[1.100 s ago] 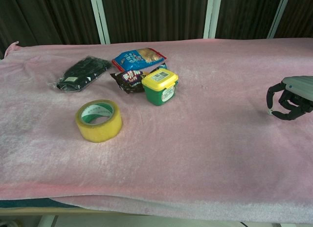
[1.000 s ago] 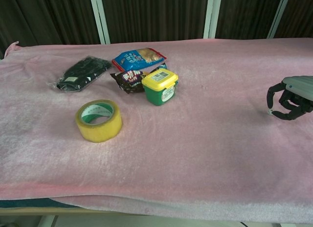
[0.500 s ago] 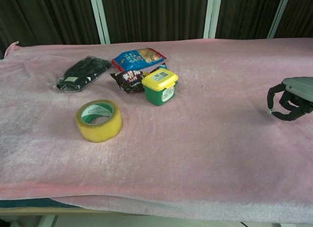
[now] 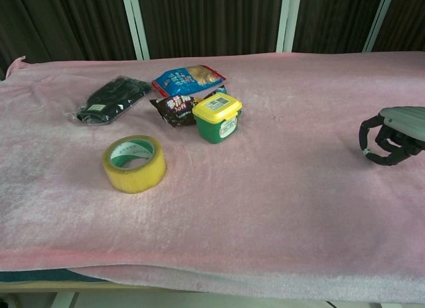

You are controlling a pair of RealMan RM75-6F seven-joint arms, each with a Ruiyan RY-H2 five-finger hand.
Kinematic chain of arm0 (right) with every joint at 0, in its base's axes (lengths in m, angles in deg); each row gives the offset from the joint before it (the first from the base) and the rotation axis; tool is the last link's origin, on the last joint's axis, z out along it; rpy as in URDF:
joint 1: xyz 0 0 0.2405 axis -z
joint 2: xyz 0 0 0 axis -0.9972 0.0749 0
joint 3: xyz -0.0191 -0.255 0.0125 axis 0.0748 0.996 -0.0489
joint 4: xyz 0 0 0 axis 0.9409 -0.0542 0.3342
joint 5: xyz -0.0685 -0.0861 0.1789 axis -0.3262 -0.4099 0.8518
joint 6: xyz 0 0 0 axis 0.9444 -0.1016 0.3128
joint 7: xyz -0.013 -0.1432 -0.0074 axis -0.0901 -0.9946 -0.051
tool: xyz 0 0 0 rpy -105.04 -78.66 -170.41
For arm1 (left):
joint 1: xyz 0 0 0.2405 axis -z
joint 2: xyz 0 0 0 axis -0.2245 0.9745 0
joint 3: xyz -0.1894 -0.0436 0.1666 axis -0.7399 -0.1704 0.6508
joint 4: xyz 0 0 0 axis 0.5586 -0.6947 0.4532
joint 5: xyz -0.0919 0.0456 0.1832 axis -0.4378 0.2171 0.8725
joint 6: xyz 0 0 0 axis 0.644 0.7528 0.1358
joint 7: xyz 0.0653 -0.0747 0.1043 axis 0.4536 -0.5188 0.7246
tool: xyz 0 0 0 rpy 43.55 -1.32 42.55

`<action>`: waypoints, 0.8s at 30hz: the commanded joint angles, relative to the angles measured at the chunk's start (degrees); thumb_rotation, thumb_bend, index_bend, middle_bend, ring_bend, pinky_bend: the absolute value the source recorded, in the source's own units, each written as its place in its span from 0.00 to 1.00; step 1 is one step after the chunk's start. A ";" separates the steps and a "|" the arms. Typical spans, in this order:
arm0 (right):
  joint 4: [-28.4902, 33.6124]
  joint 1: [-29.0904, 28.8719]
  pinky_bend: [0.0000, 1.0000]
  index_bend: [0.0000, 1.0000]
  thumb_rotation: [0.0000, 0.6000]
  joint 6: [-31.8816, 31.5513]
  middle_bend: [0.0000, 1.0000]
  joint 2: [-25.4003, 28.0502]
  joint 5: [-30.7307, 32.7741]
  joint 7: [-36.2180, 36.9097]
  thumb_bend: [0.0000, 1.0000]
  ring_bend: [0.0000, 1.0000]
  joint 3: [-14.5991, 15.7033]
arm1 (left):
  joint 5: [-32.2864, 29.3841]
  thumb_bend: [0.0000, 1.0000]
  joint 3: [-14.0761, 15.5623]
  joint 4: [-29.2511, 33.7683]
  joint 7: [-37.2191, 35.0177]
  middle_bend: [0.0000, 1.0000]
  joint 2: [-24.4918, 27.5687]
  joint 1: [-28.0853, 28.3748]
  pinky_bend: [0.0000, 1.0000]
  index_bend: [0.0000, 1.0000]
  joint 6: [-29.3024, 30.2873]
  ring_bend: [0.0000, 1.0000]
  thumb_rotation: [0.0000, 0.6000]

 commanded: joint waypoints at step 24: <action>24.51 2.61 1.00 0.78 1.00 -16.18 0.99 11.35 -3.22 -11.62 0.49 1.00 -3.34 | 0.50 0.39 0.16 0.20 0.26 0.24 0.02 -0.02 0.35 0.28 0.16 0.18 1.00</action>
